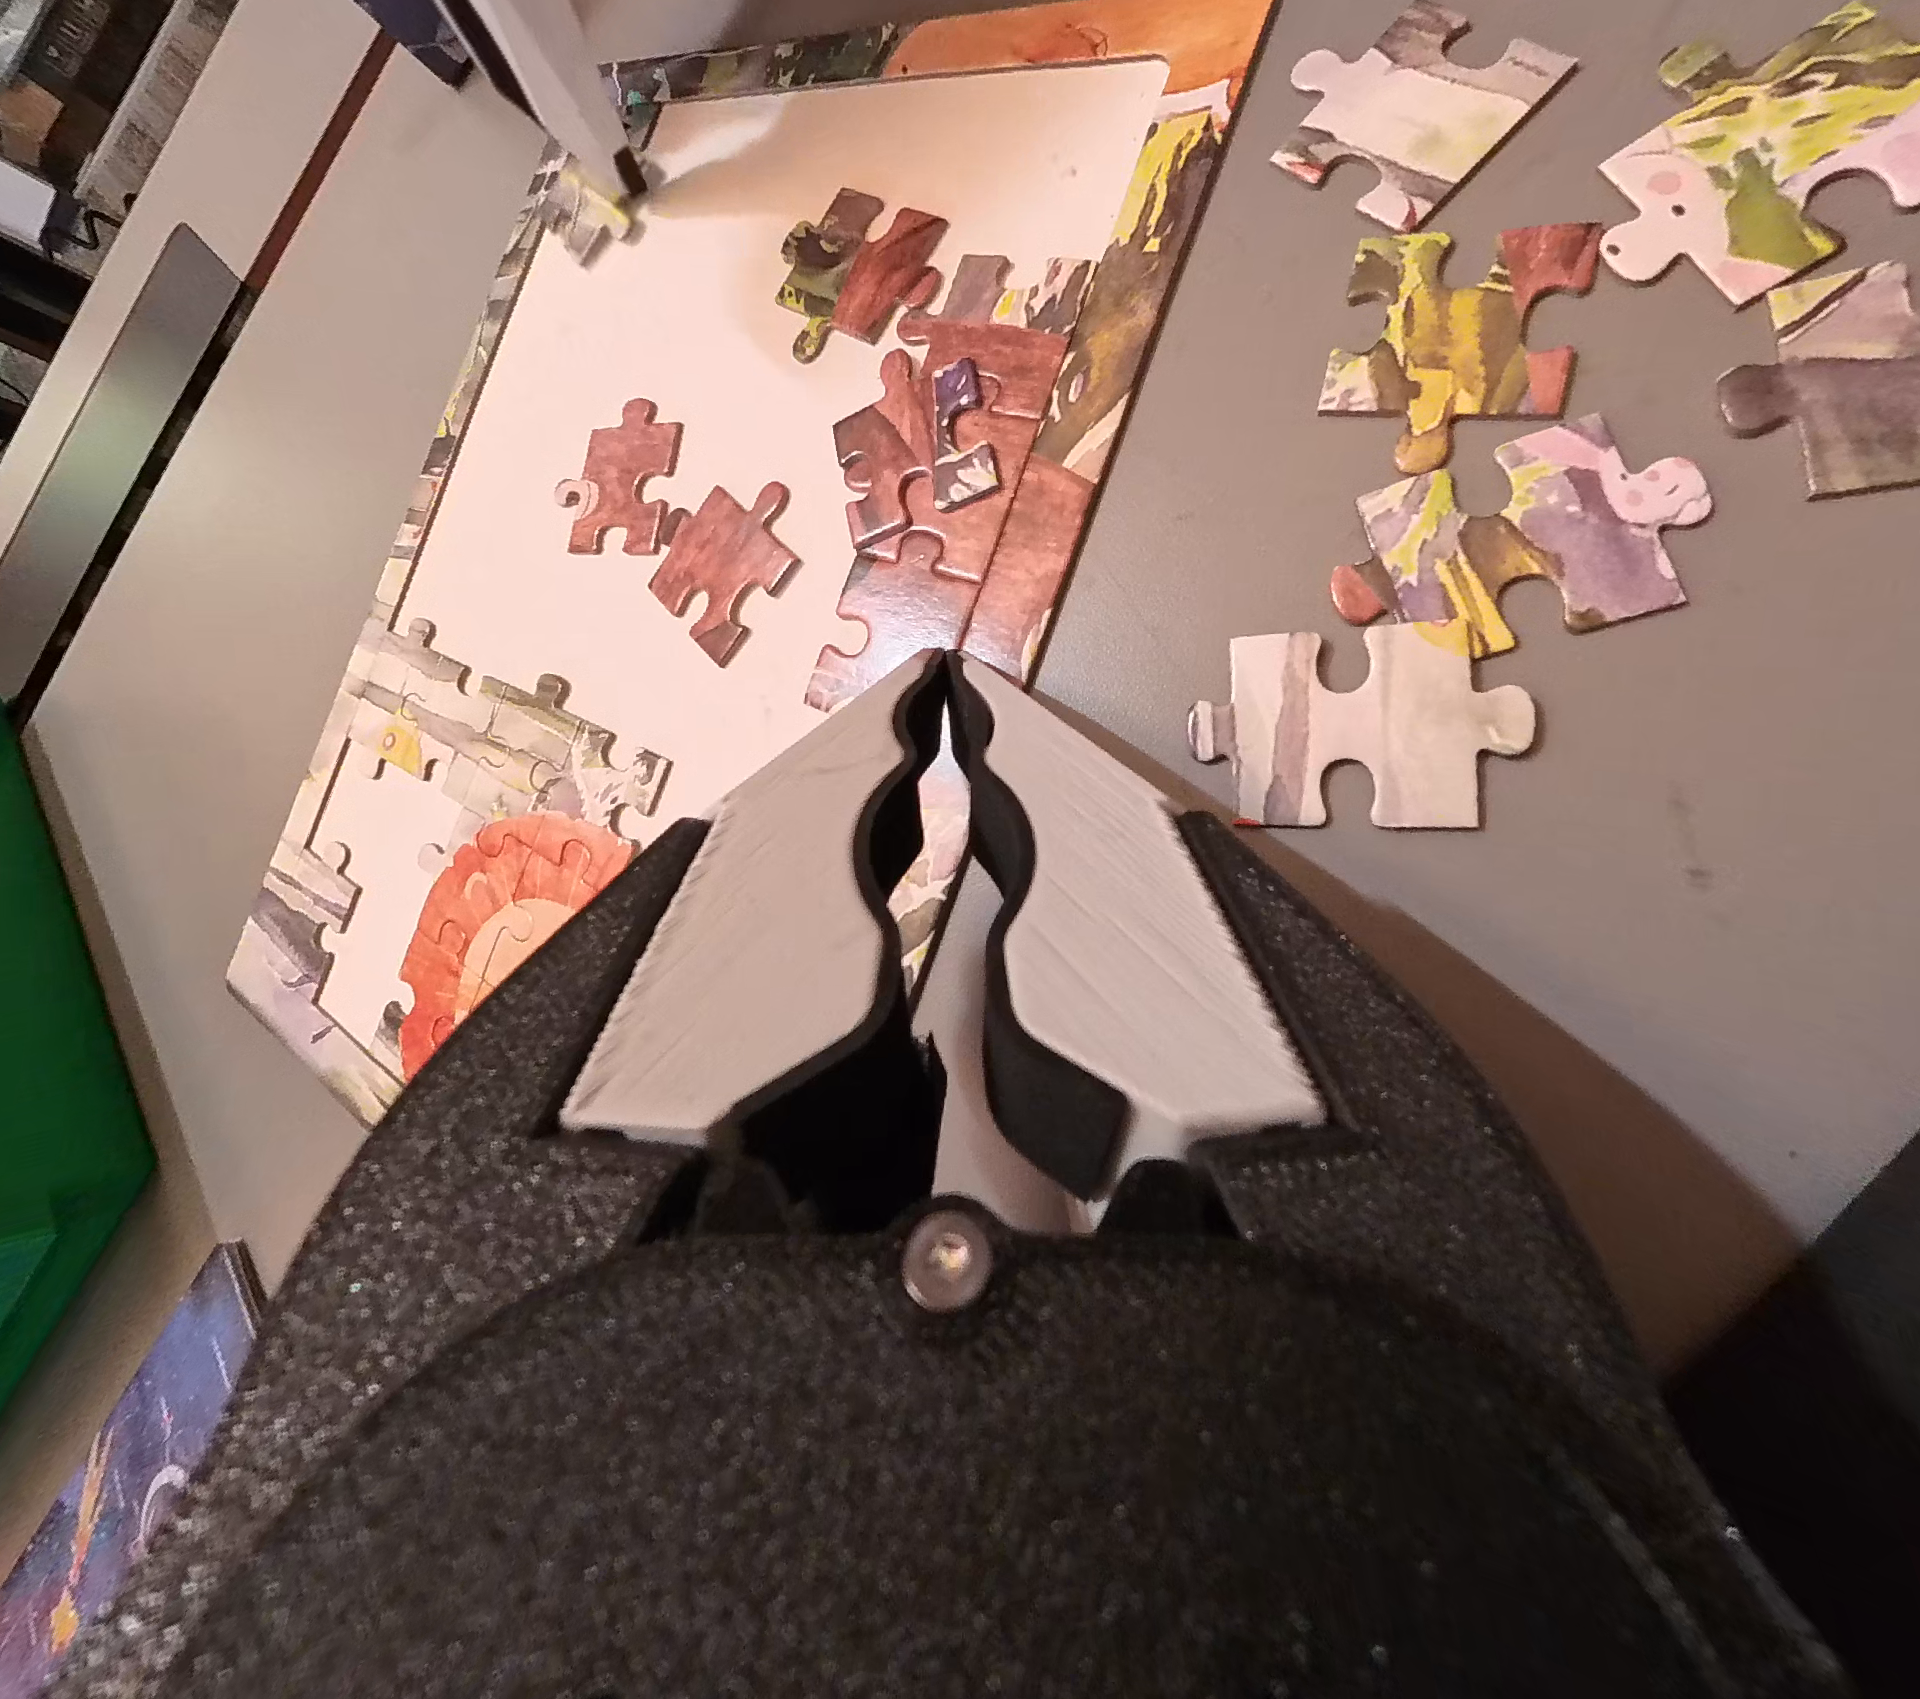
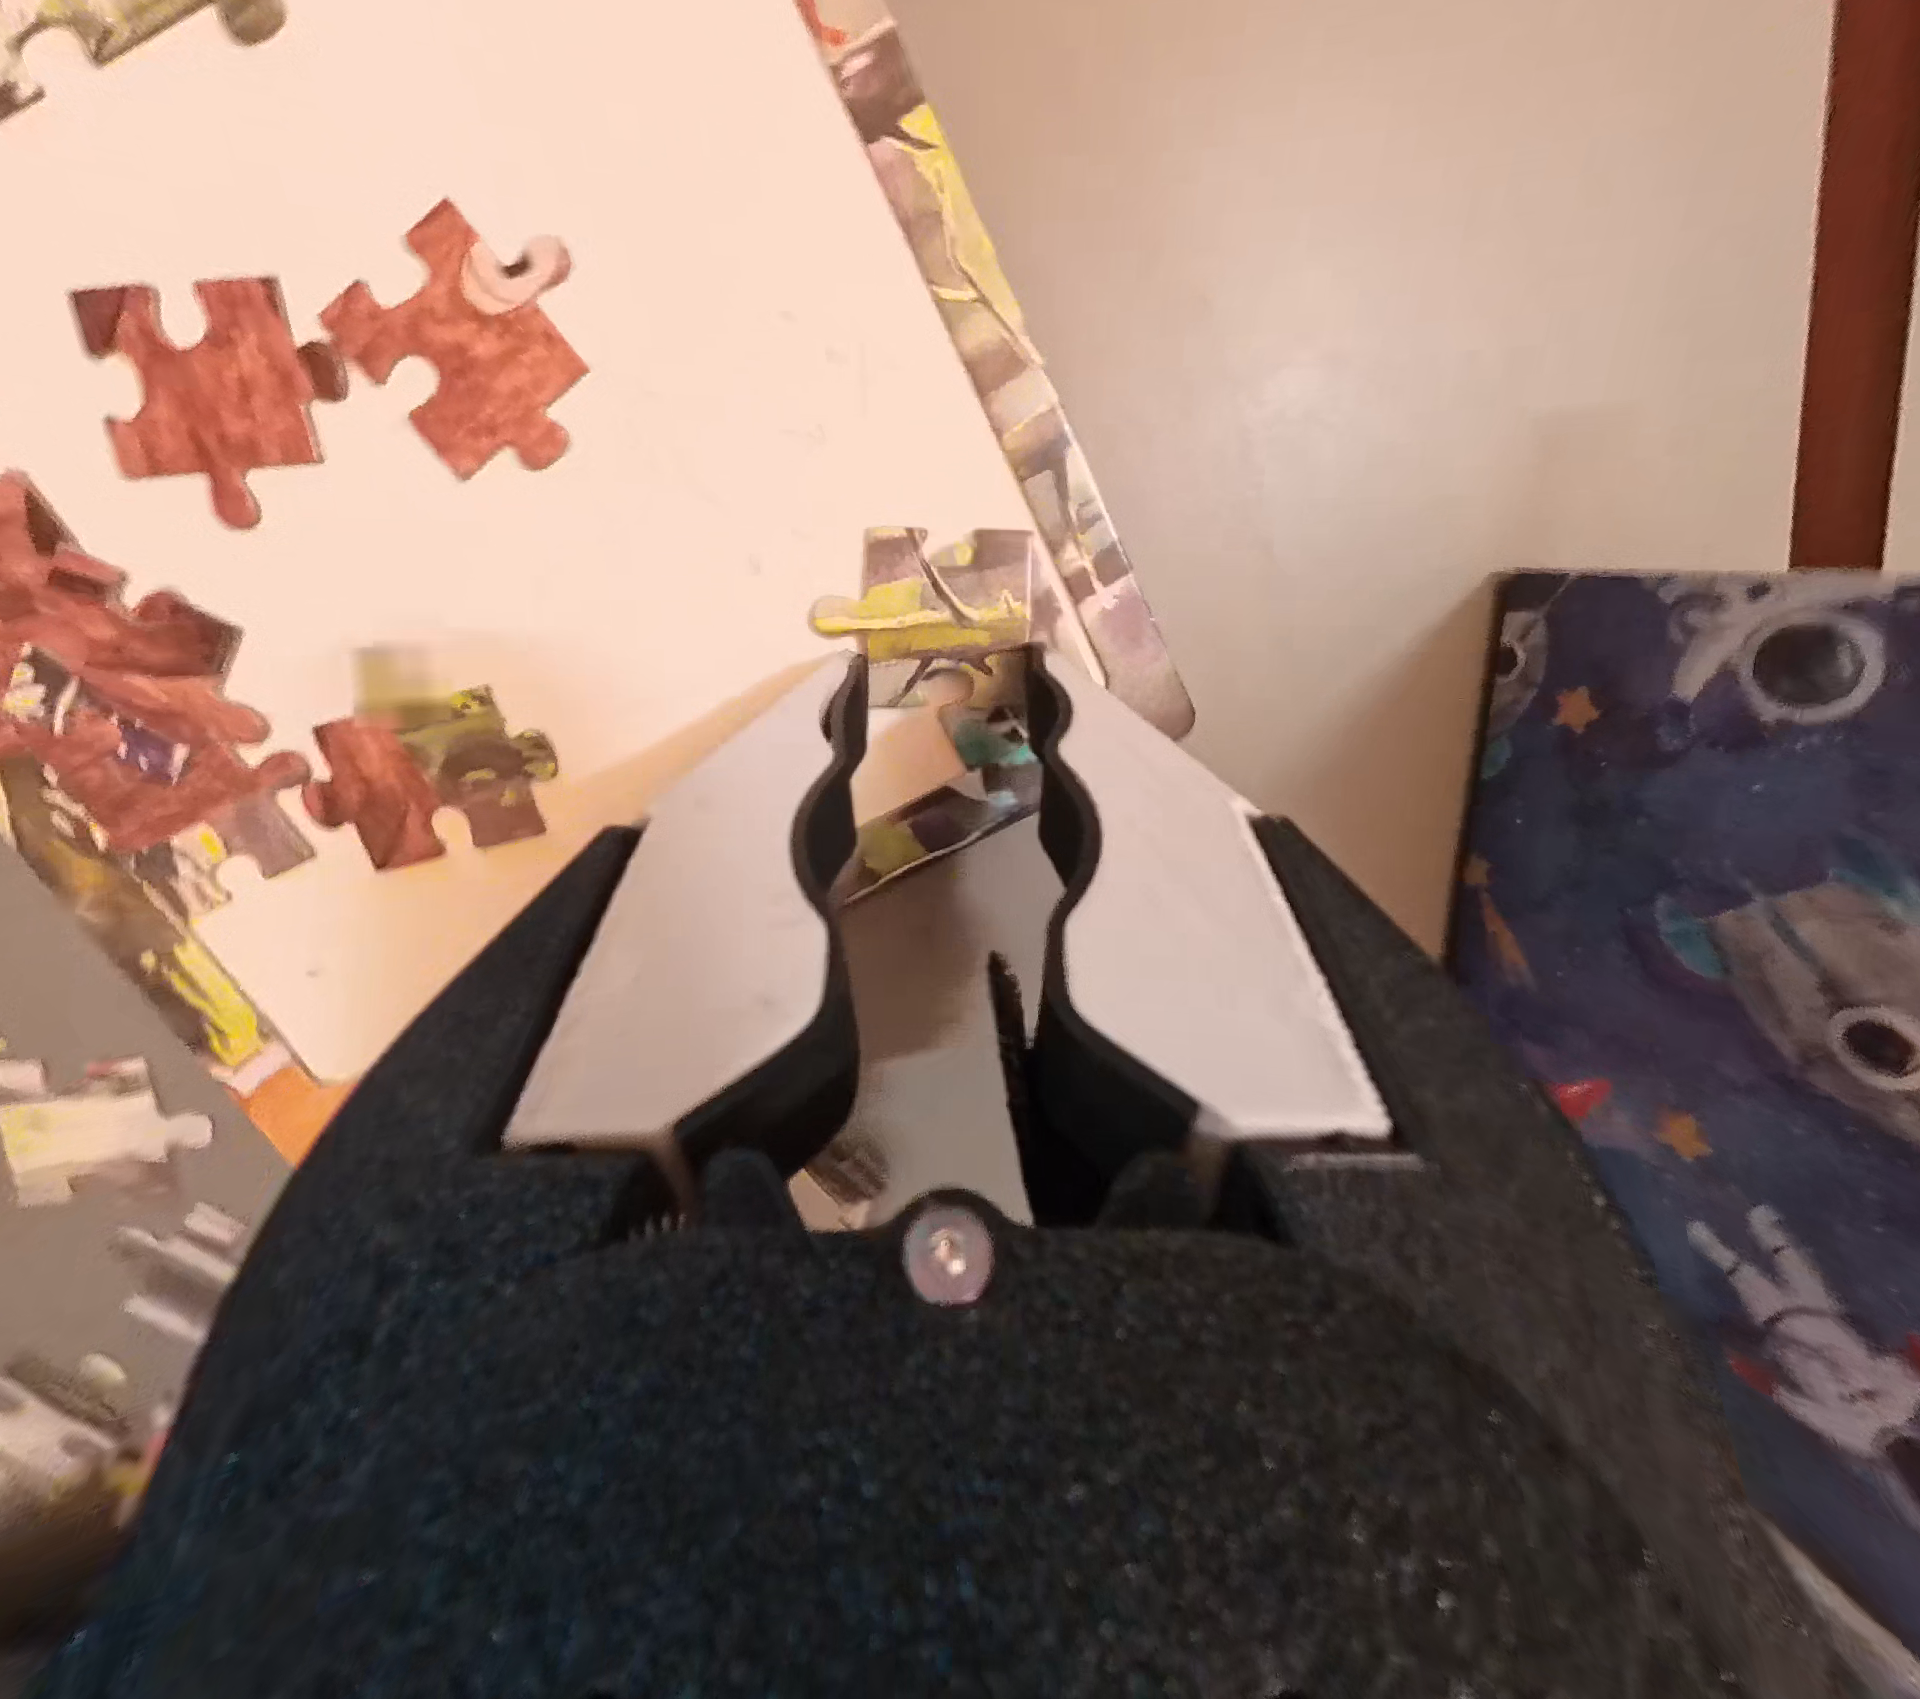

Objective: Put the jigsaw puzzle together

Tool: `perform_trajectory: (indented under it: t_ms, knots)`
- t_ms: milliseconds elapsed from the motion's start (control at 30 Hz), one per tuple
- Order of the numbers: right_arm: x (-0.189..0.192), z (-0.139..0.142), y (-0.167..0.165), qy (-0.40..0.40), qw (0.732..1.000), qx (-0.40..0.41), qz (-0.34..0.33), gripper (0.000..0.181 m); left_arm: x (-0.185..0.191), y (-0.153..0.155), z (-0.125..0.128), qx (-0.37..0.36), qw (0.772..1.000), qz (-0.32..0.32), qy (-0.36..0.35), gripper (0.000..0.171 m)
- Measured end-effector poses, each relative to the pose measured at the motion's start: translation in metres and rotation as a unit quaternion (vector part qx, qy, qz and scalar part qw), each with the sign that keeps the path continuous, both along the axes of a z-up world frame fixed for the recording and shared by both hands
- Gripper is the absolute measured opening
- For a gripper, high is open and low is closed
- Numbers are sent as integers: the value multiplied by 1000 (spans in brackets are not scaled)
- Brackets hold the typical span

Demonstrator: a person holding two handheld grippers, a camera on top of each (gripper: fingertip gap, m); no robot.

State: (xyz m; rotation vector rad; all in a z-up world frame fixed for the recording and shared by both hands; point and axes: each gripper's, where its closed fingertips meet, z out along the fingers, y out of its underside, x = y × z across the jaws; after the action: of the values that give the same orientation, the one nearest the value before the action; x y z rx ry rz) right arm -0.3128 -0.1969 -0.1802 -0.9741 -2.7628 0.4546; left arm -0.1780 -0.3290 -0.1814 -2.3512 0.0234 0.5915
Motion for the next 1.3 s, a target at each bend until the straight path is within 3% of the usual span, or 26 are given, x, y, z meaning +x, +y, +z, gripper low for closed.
perform_trajectory:
  t_ms: [200,433,1067,1300]
  knots:
    - [-5,4,-10,-19,988,38,149,30,0,0,0,-2,1000,-1,4,0]
    - [-11,-3,-14,-65,973,60,215,30,0,0,0,-2,1000,-1,4,0]
    - [-12,-4,-13,-50,972,73,217,37,0,0,0,-1,1000,-1,4,0]
    - [-15,8,-6,-38,986,33,156,0,0,0,0,0,1000,-1,3,0]
